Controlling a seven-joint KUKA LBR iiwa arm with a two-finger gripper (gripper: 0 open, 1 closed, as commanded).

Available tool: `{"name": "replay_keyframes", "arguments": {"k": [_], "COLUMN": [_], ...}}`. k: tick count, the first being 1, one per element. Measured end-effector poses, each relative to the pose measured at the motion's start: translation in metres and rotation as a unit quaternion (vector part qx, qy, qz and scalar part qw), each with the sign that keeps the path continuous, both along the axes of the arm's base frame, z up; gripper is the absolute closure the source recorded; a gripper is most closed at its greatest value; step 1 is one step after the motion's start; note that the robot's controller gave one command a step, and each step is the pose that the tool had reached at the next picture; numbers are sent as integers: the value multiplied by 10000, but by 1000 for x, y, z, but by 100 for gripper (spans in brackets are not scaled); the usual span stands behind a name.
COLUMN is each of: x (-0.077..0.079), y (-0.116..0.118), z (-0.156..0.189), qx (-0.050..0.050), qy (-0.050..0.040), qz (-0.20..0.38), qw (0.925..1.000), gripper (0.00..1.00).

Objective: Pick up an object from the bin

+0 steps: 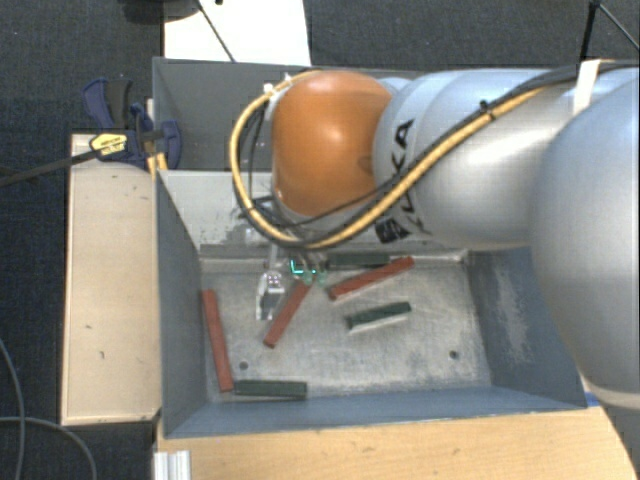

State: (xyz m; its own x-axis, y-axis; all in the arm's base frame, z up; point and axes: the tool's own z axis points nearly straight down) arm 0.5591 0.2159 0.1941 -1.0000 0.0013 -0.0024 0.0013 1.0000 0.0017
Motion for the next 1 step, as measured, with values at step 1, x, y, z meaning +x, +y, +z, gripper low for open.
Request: {"name": "replay_keyframes", "arguments": {"k": [1], "x": [-5], "y": [-16], "z": [-29], "qx": [10], "qy": [-31], "qz": [337], "qw": [9994], "gripper": [0]}}
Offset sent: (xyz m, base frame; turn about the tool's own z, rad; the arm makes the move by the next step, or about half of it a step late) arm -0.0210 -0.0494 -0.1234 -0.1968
